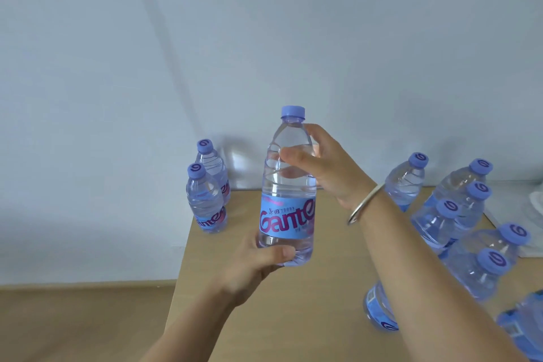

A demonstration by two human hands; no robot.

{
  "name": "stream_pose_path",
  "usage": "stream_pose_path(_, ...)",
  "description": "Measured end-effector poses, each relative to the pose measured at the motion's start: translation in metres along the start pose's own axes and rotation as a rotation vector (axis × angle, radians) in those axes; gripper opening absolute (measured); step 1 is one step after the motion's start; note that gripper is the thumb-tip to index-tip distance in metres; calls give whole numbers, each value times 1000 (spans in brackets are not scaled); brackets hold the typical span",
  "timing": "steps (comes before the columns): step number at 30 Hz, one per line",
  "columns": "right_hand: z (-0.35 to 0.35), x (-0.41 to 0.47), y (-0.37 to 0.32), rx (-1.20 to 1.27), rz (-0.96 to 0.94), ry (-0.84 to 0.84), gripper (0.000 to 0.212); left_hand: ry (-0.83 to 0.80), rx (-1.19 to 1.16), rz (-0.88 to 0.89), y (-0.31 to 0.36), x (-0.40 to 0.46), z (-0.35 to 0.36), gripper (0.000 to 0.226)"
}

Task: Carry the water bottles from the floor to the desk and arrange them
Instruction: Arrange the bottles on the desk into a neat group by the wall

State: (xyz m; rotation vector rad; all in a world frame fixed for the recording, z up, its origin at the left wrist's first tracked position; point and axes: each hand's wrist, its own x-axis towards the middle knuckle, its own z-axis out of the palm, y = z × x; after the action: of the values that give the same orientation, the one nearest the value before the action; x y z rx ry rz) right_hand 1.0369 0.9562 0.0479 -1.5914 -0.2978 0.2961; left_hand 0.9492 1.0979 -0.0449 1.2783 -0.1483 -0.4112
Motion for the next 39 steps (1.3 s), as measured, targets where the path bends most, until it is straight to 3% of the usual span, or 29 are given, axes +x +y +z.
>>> stream_pose_path(6, 13, 9, -3, 47, 155, -224, 59, -101, -61, -63, 0, -17, -25, 80)
stream_pose_path(11, 33, 18, 7, 57, 115, -264, 64, 10, -11, -104, -2, -31, -38, 66)
stream_pose_path(18, 58, 28, 23, 137, 85, -315, 56, 103, 73, -13, 4, -48, -57, 43)
stream_pose_path(26, 92, 44, 58, 85, 130, -375, 55, 356, 238, -131, -24, -56, -101, 63)
stream_pose_path(29, 100, 50, 74, 6, 139, -409, 59, 441, 299, -172, -42, -56, -119, 68)
stream_pose_path(33, 109, 52, 88, -262, 121, -426, 61, 512, 434, -178, -61, -51, -141, 57)
stream_pose_path(39, 125, 46, 108, -514, 80, -344, 61, 543, 581, -263, -80, -33, -166, 58)
